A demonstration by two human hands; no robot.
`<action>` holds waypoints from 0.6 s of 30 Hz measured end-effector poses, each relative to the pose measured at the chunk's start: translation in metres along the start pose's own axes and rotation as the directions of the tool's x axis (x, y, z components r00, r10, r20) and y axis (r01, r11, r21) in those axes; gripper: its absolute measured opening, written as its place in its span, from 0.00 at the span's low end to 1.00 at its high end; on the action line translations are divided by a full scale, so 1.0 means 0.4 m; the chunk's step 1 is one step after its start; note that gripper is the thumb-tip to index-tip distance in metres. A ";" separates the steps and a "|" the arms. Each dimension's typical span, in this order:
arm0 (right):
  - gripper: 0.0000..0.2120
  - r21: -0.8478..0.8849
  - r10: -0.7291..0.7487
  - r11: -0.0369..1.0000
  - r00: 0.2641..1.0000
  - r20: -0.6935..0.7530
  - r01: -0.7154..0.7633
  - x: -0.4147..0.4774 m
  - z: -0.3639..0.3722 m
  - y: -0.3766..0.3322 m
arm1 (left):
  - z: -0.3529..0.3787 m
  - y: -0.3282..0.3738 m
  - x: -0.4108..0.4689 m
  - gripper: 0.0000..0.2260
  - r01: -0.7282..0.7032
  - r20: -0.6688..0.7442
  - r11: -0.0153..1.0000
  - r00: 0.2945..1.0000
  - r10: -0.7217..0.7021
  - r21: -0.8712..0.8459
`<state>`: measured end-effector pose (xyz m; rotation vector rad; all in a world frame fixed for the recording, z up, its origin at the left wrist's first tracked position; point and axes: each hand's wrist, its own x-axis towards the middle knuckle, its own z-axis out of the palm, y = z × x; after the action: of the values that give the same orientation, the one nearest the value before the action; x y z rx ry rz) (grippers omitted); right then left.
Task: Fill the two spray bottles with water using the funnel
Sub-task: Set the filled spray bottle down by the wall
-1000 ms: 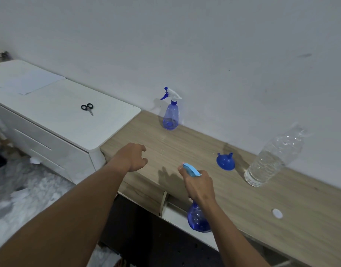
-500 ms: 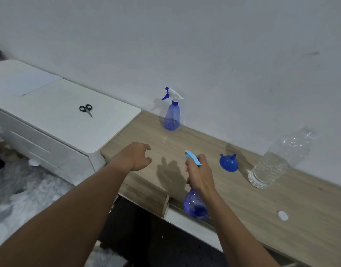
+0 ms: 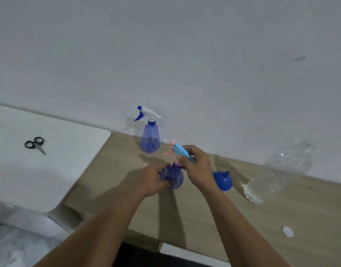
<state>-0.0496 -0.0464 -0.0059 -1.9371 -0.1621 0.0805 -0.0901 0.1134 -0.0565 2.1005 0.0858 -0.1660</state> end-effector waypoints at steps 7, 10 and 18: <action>0.13 -0.010 -0.001 1.000 0.986 -0.166 -0.001 0.184 0.036 0.059 | 0.047 -0.032 0.233 0.08 -0.028 -0.141 0.997 0.990 0.017 -0.075; 0.13 -0.026 0.017 0.999 0.978 -0.207 -0.023 0.240 0.045 0.087 | 0.076 -0.087 0.336 0.12 0.038 -0.141 0.930 0.985 -0.096 -0.364; 0.10 -0.076 0.009 0.997 0.965 -0.262 -0.030 0.331 0.050 0.102 | 0.096 -0.096 0.432 0.16 -0.095 -0.225 0.993 0.969 0.107 0.067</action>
<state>0.0817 -0.0223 -0.0485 -2.0083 0.0305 -0.1720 0.0724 0.0989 -0.1348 2.1670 0.1122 0.1364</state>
